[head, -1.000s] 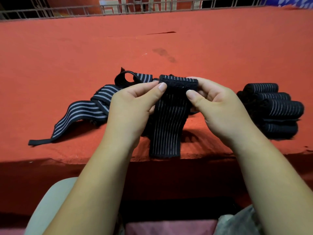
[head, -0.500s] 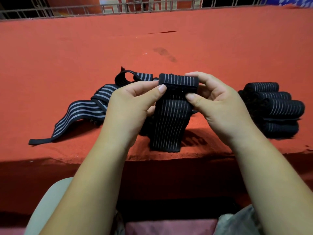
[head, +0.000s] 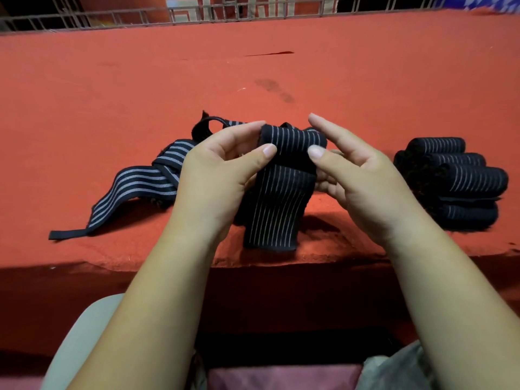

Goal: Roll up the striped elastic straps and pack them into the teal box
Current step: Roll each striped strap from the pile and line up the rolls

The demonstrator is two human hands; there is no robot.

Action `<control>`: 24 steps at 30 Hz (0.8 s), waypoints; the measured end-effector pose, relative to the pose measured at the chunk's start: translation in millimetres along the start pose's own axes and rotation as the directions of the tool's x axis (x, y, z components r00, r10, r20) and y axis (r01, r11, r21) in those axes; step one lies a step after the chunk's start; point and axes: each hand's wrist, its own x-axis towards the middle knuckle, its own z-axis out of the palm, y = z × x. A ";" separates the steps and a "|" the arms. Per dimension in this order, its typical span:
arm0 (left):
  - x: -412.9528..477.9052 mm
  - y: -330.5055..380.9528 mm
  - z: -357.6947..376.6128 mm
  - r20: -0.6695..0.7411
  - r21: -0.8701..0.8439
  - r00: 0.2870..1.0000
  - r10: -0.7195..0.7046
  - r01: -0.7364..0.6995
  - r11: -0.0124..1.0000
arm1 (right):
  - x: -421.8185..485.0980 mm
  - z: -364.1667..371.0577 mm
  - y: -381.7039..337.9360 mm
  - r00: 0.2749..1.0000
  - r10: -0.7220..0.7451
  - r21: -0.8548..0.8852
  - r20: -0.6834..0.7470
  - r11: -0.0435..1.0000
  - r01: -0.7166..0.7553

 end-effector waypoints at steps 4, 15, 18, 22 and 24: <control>-1.9 0.4 0.0 0.008 0.015 1.000 -0.002 0.002 1.000 | 2.8 0.4 2.8 0.998 -0.013 0.023 -0.058 1.000 0.015; -2.1 -0.6 4.1 -0.028 -0.032 0.996 -0.089 0.088 0.996 | 2.3 -6.2 4.8 0.998 -0.054 0.024 -0.020 0.998 0.054; -2.8 -0.1 6.2 -0.020 -0.037 0.998 -0.054 0.053 0.998 | 2.3 -4.3 4.3 0.994 -0.055 0.005 -0.098 0.998 0.056; -3.5 -1.9 7.3 -0.023 -0.040 0.999 -0.035 0.034 0.999 | 1.7 -6.6 7.7 0.990 -0.116 -0.142 -0.077 0.984 0.104; -3.3 -1.3 5.7 -0.018 -0.057 0.998 -0.060 0.059 0.997 | 1.0 -6.9 7.9 0.992 -0.122 -0.151 -0.035 0.982 0.115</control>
